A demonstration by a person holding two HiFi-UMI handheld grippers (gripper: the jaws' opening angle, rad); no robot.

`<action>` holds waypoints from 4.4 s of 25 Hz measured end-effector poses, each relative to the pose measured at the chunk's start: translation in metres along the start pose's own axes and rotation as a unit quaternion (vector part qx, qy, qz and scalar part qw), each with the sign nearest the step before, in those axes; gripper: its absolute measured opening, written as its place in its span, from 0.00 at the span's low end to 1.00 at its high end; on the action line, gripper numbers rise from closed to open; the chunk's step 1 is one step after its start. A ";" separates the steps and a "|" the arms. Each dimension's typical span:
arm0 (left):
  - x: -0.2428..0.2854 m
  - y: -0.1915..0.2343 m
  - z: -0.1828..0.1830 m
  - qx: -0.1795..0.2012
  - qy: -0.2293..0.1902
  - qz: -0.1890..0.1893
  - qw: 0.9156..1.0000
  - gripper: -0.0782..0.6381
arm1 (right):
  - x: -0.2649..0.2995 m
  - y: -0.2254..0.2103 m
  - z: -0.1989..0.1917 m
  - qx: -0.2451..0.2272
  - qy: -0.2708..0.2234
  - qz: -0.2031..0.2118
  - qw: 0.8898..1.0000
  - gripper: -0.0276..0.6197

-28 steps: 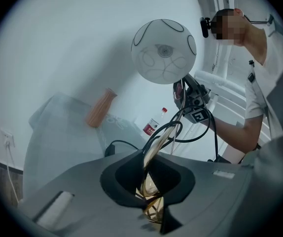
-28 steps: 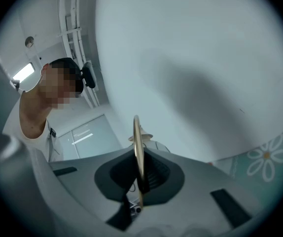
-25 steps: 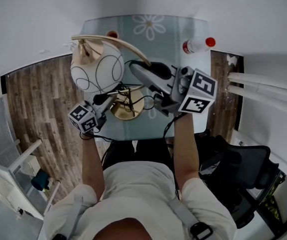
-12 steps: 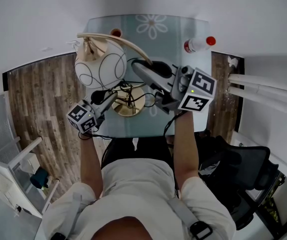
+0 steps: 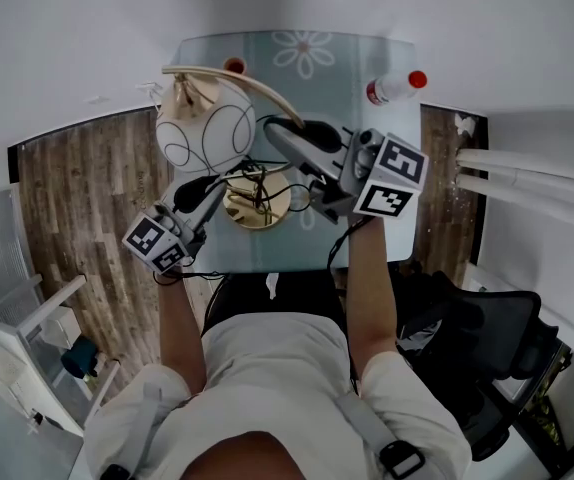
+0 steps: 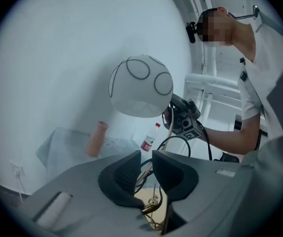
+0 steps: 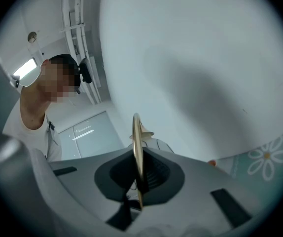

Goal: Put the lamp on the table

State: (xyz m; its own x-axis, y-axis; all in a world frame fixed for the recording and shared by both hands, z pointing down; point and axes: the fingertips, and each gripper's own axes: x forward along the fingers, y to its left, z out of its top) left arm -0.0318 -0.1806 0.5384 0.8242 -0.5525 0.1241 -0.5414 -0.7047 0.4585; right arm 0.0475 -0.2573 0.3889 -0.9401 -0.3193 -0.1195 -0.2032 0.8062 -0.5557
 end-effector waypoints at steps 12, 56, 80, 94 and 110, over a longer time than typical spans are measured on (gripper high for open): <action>0.000 -0.048 0.042 0.043 -0.018 -0.035 0.998 0.11 | -0.003 0.007 -0.003 -0.007 0.006 -0.009 1.000 0.04; -0.026 -0.145 0.103 0.124 -0.014 -0.088 0.988 0.11 | -0.017 0.064 -0.037 -0.081 0.043 -0.040 0.995 0.08; -0.039 -0.176 0.100 0.120 -0.001 -0.122 0.985 0.11 | -0.033 0.104 -0.047 -0.121 0.057 -0.054 0.989 0.19; -0.042 -0.210 0.097 0.110 -0.001 -0.151 0.982 0.11 | -0.041 0.131 -0.066 -0.121 0.067 -0.032 0.990 0.29; -0.053 -0.225 0.091 0.092 0.004 -0.170 0.981 0.11 | -0.044 0.148 -0.078 -0.126 0.077 -0.019 0.989 0.38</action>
State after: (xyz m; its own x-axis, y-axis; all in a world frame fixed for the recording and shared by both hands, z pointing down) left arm 0.0312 -0.0329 0.3488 0.9634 -0.2680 -0.0006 -0.2548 -0.9168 0.3075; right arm 0.0375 -0.0847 0.3760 -0.9569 -0.2884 0.0343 -0.2830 0.8996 -0.3327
